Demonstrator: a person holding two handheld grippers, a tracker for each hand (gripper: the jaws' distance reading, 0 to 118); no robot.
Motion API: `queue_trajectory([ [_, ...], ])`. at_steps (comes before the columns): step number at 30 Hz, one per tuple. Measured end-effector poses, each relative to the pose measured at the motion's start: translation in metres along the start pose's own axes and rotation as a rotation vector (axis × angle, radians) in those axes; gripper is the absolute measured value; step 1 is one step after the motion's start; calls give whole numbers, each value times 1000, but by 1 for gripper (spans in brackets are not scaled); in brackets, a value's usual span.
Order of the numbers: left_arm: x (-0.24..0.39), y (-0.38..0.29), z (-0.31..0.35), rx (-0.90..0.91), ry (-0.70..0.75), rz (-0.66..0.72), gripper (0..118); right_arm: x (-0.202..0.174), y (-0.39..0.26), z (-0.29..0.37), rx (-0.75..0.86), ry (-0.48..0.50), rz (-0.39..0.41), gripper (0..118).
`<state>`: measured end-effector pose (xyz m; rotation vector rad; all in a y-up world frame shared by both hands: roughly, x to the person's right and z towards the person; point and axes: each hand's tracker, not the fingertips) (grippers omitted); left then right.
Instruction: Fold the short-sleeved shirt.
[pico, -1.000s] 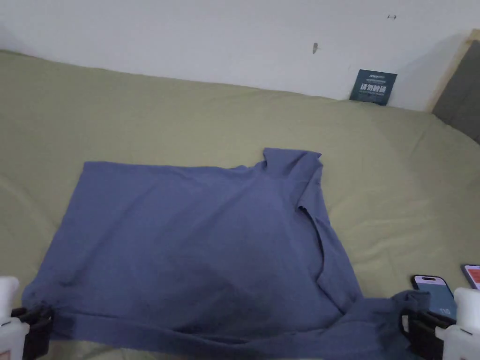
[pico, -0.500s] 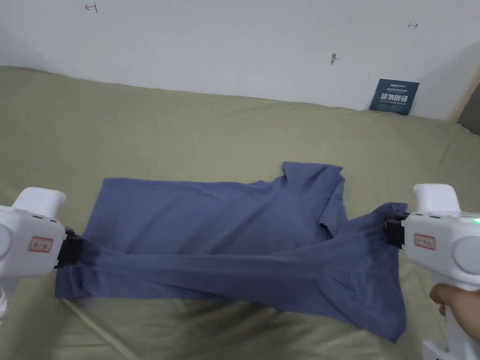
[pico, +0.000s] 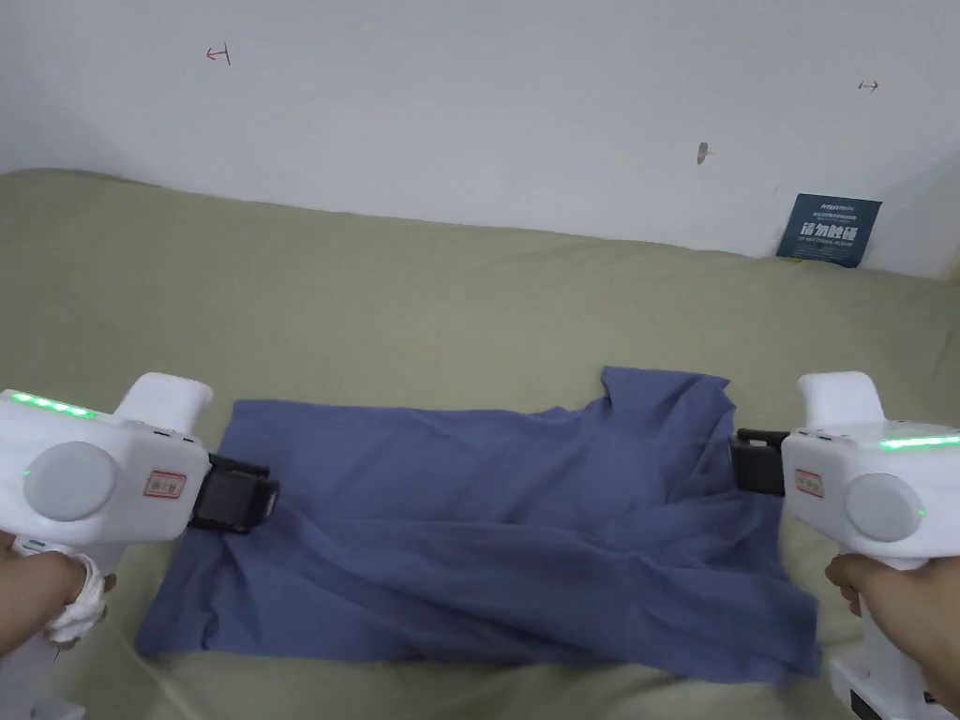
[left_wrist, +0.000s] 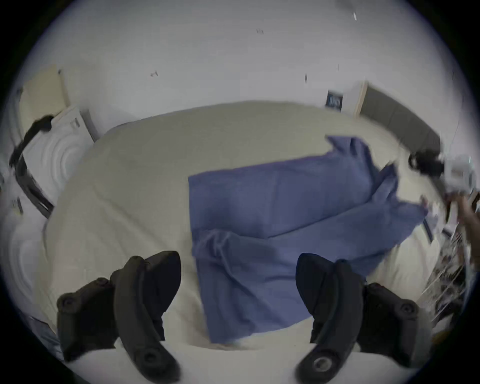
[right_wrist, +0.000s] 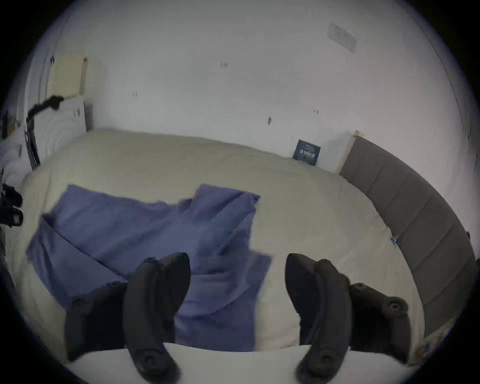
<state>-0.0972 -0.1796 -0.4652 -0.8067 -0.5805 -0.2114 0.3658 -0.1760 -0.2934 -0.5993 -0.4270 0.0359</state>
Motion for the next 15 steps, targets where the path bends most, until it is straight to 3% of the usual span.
queue_trajectory([
  [3, 14, -10, 33, 145, 49, 10, 93, -11, -2, 47, 103, 9, -54, 80],
  [5, 30, -24, 57, 220, 88, 46, 65, -19, -8, 76, 61, 66, -125, 72],
  [6, 37, -32, 67, 257, 84, 83, 39, -26, -14, 92, 19, 88, -143, 62],
  [8, 52, -54, 84, 303, 87, 144, 20, -40, -32, 120, -20, 91, -154, 49],
  [9, 61, -67, 91, 309, 103, 174, 11, -47, -43, 134, -36, 83, -147, 41],
  [10, 63, -79, 92, 319, 127, 190, 0, -52, -55, 144, -57, 74, -145, 2],
  [15, 89, -150, 104, 182, 118, 218, 0, -77, -133, 190, -107, 54, -169, 1],
])
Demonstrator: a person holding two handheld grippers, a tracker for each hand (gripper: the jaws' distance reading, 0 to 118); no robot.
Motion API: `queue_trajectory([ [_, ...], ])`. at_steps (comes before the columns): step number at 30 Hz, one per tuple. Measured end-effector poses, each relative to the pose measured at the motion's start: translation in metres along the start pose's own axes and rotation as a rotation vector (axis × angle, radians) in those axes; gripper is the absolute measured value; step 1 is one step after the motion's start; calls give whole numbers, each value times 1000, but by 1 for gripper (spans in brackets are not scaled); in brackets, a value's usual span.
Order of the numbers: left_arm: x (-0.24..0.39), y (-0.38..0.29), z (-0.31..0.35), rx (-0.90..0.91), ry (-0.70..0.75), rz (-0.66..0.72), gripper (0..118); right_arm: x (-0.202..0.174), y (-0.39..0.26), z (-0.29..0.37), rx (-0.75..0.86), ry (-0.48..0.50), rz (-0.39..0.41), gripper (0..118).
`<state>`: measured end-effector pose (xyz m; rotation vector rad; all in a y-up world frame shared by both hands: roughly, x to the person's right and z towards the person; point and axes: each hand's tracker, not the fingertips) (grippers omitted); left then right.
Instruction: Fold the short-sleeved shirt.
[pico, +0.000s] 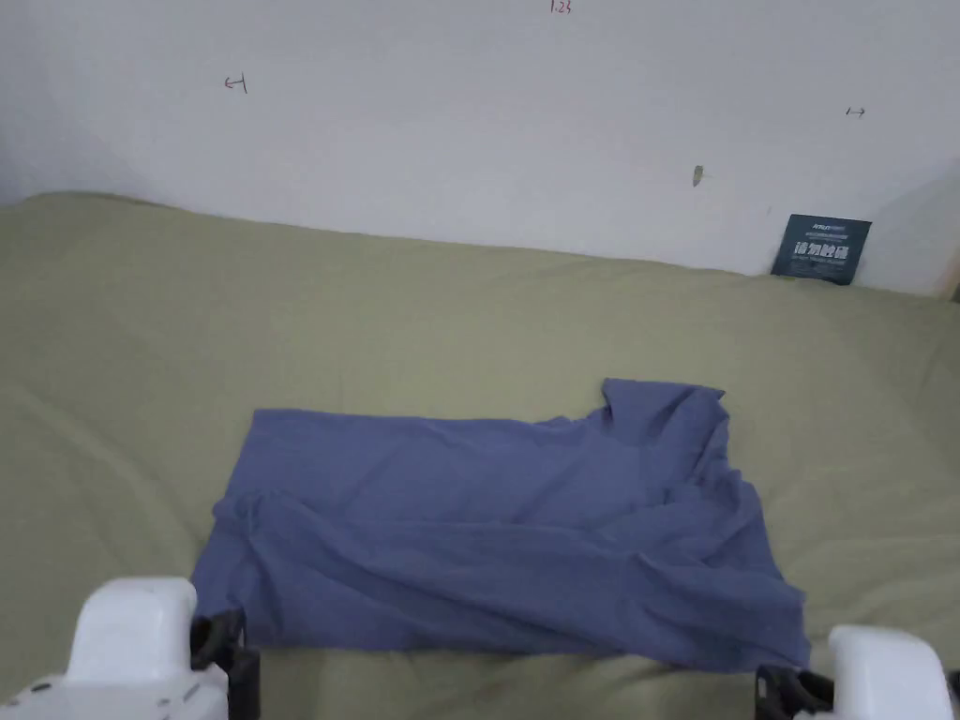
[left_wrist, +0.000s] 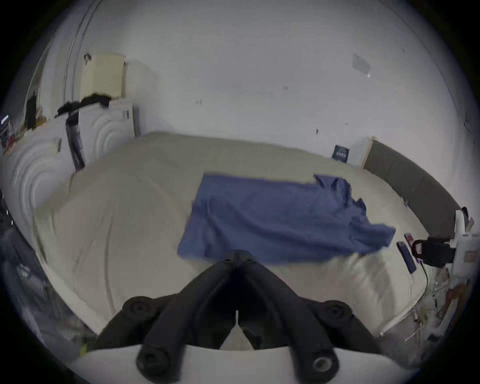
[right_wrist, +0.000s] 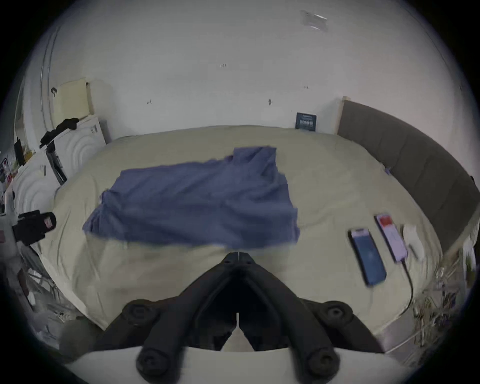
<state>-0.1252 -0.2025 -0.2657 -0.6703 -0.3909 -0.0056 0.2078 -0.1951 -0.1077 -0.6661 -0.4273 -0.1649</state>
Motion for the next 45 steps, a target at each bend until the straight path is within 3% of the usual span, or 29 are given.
queue_trajectory([
  [5, -10, -36, -8, -145, 3, -1, 0, 3, -33, -2, -102, 1, 4, 1],
  [8, -21, -23, -17, -114, -10, 87, 0, 11, -22, -2, -73, -8, -26, 1],
  [12, -31, 8, -53, -87, 36, 64, 0, 22, -7, -3, -38, -7, -51, 1],
  [14, -40, 20, -77, -82, 50, 62, 25, 29, -2, -5, -32, -11, -70, 1],
  [15, -40, 26, -90, -92, 51, 67, 51, 33, 0, -6, -29, -10, -78, 1],
  [16, -44, 31, -102, -123, 45, 69, 84, 35, 1, -6, -30, -13, -83, 1],
  [17, -46, 35, -116, -164, 42, 58, 95, 38, 3, -8, -32, -21, -83, 1],
  [21, -44, 42, -158, -201, 23, -25, 92, 54, 5, -17, -53, -34, -111, 1],
  [24, -39, 39, -174, -248, 37, -82, 80, 67, 8, -34, -89, -39, -149, 1],
  [25, -40, 38, -175, -260, 1, -53, 17, 71, 10, -40, -94, -32, -158, 1],
  [26, -42, 37, -169, -195, -23, -22, 0, 76, 12, -49, -99, -23, -170, 2],
  [28, -44, 33, -162, -211, -2, -37, 0, 89, 18, -72, -124, 21, -196, 6],
  [29, -45, 32, -163, -213, -5, -51, 0, 93, 22, -87, -131, 8, -185, 22],
  [31, -32, 34, -156, -218, -10, -66, 0, 99, 27, -116, -142, 12, -142, 78],
  [32, -30, 35, -154, -217, -14, -68, 0, 104, 28, -130, -128, 21, -97, 80],
  [36, -36, 38, -157, -232, -33, -57, 0, 102, 37, -167, -115, 38, 24, 79],
  [38, -35, 38, -157, -237, -39, -49, 0, 102, 39, -177, -129, 31, 49, 69],
  [39, -41, 37, -161, -237, -39, -47, 0, 103, 40, -179, -153, 37, 32, 51],
  [40, -41, 38, -162, -237, -41, -45, 0, 103, 42, -180, -165, 47, 7, 12],
  [45, -46, 43, -163, -250, -59, -51, 0, 111, 40, -161, -132, 82, -161, 7],
])
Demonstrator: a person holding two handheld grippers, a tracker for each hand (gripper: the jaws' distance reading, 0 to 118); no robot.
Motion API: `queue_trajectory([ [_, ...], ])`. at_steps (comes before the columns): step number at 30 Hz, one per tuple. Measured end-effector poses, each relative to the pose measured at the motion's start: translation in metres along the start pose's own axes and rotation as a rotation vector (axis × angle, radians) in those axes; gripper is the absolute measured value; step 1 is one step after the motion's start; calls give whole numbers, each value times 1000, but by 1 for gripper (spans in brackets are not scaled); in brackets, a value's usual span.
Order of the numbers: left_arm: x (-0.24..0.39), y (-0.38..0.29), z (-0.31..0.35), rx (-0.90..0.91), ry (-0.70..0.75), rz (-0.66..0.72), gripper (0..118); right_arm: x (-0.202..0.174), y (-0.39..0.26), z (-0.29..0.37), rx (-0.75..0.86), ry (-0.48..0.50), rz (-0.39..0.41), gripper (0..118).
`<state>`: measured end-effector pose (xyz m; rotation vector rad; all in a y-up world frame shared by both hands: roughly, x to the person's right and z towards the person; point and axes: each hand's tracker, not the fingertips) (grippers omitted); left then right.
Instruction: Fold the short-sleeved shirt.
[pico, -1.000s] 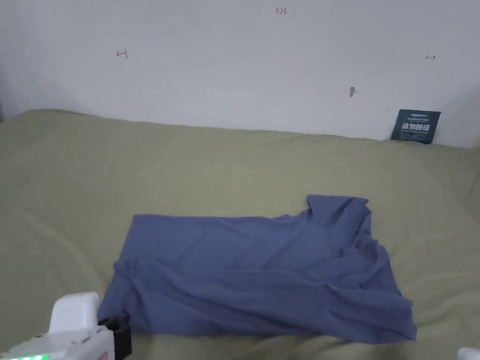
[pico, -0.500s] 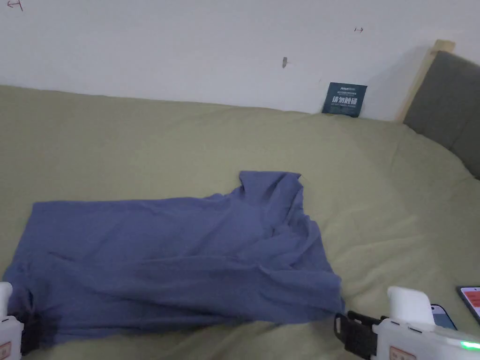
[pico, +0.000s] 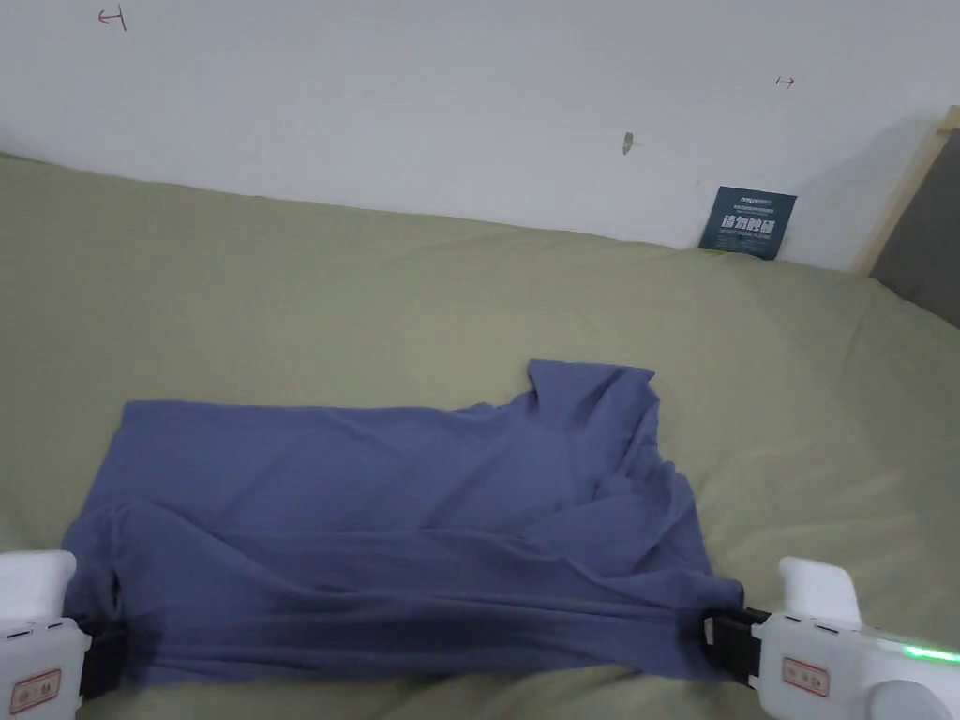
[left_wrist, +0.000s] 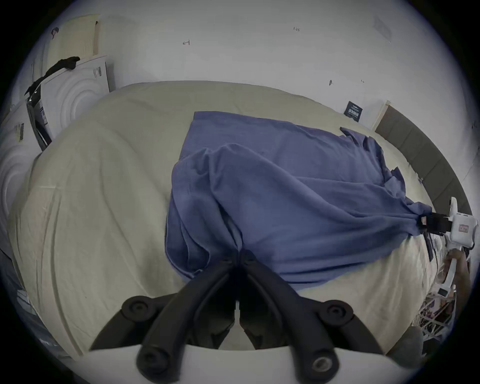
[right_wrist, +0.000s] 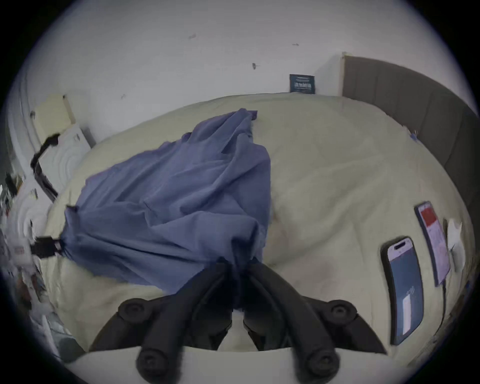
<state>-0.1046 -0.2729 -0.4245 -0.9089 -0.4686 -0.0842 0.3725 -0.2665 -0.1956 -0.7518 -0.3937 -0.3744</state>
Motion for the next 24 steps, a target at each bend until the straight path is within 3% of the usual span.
queue_trajectory([
  [2, 1, 1, 5, 3, -6, -7, 0, 2, 2, 9, -8, 21, -46, 7],
  [9, -8, 4, 39, 38, -93, 58, 0, 5, 3, 54, 5, 53, -69, 7],
  [15, -8, 5, 74, 52, -113, 24, 0, 7, 3, 85, -31, 49, -124, 7],
  [24, -30, -39, 124, -31, -161, 27, 0, 1, -30, 118, -178, 40, -90, 7],
])
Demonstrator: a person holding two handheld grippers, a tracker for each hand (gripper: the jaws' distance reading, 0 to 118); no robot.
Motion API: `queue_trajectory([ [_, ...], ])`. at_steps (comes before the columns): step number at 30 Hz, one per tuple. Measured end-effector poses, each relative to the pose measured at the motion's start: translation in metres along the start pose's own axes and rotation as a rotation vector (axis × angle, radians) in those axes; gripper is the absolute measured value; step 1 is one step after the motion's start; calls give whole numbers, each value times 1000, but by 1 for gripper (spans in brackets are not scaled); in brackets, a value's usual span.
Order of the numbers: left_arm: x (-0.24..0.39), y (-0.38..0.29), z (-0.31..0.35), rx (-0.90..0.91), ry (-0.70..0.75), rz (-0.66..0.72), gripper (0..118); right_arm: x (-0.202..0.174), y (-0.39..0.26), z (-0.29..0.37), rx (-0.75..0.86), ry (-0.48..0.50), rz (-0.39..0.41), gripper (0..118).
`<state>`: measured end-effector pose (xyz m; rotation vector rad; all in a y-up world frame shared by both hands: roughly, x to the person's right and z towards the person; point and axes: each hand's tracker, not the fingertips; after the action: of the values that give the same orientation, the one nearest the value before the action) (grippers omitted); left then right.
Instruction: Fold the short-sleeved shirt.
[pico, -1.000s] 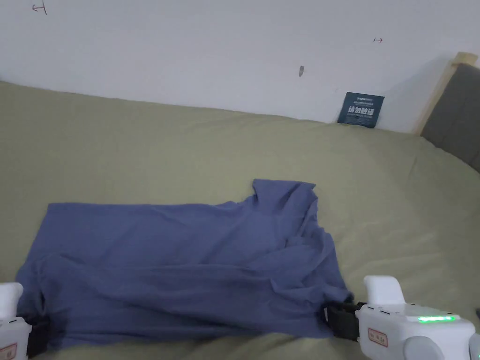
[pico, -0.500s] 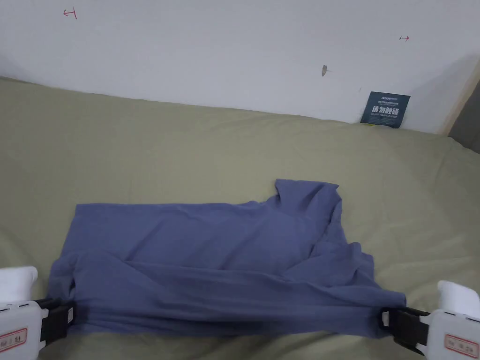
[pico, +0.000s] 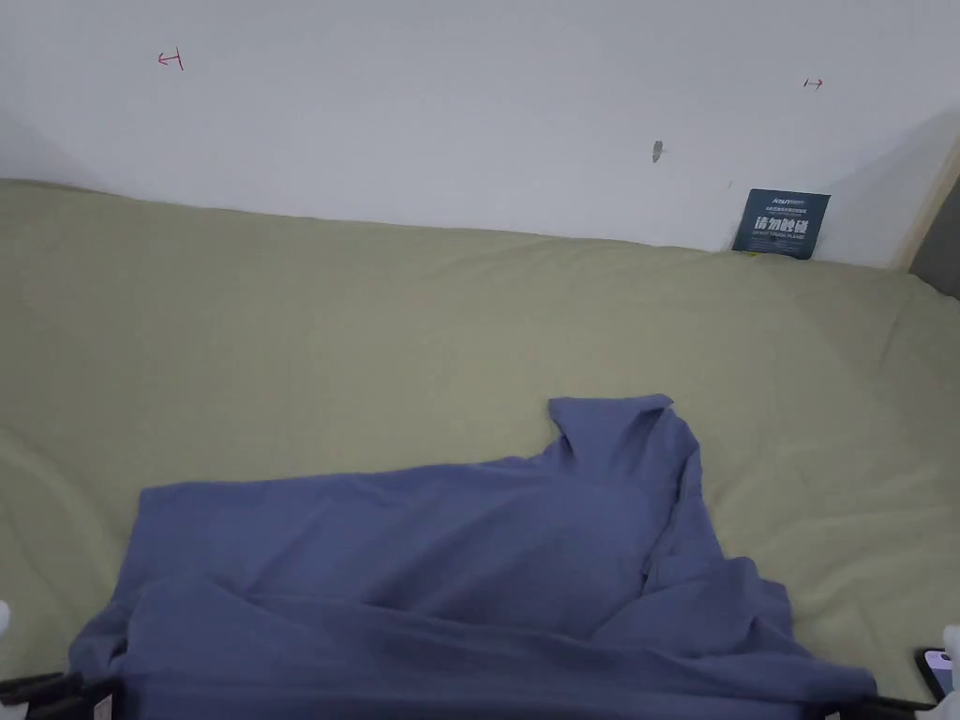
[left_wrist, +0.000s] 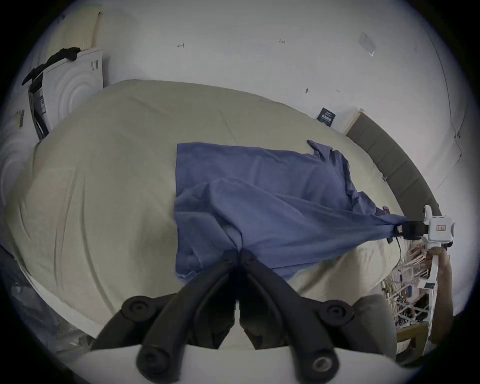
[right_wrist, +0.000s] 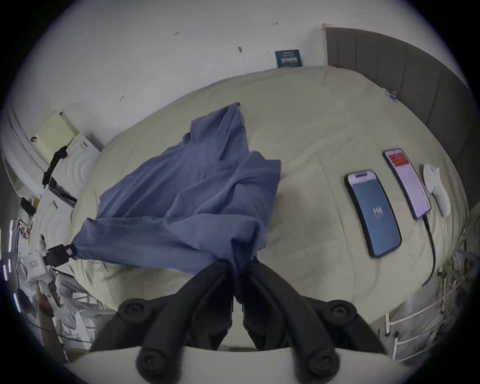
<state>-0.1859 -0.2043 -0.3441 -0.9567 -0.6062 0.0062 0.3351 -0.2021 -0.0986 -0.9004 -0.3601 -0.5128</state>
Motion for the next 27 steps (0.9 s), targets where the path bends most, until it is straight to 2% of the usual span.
queue_trajectory([
  [9, -17, -48, 21, -95, -7, 3, 0, -1, -58, 23, -114, -13, 32, 7],
  [15, -15, -66, 9, -146, 21, -24, 4, 5, -74, 13, -148, -51, -15, 8],
  [16, -14, -67, 10, -144, 50, -19, 17, 5, -74, 14, -143, -53, -35, 8],
  [17, -14, -67, 15, -125, 87, -14, 36, 5, -72, 18, -128, -37, -65, 12],
  [18, -16, -68, 21, -106, 82, 0, 64, 6, -71, 26, -91, -21, -95, 24],
  [19, -19, -66, 30, -66, 67, 33, 86, 8, -69, 34, -52, -20, -101, 52],
  [20, -20, -62, 41, -23, 41, 74, 87, 7, -67, 43, -11, -26, -94, 69],
  [21, -18, -57, 52, 8, 47, 97, 87, 4, -64, 54, 34, -46, -74, 73],
  [24, 7, -41, 79, 144, 96, 41, 87, -15, -55, 77, 156, -153, 3, 72],
  [27, 46, -26, 91, 218, 86, -29, 81, -46, -49, 89, 253, -144, 84, 70],
])
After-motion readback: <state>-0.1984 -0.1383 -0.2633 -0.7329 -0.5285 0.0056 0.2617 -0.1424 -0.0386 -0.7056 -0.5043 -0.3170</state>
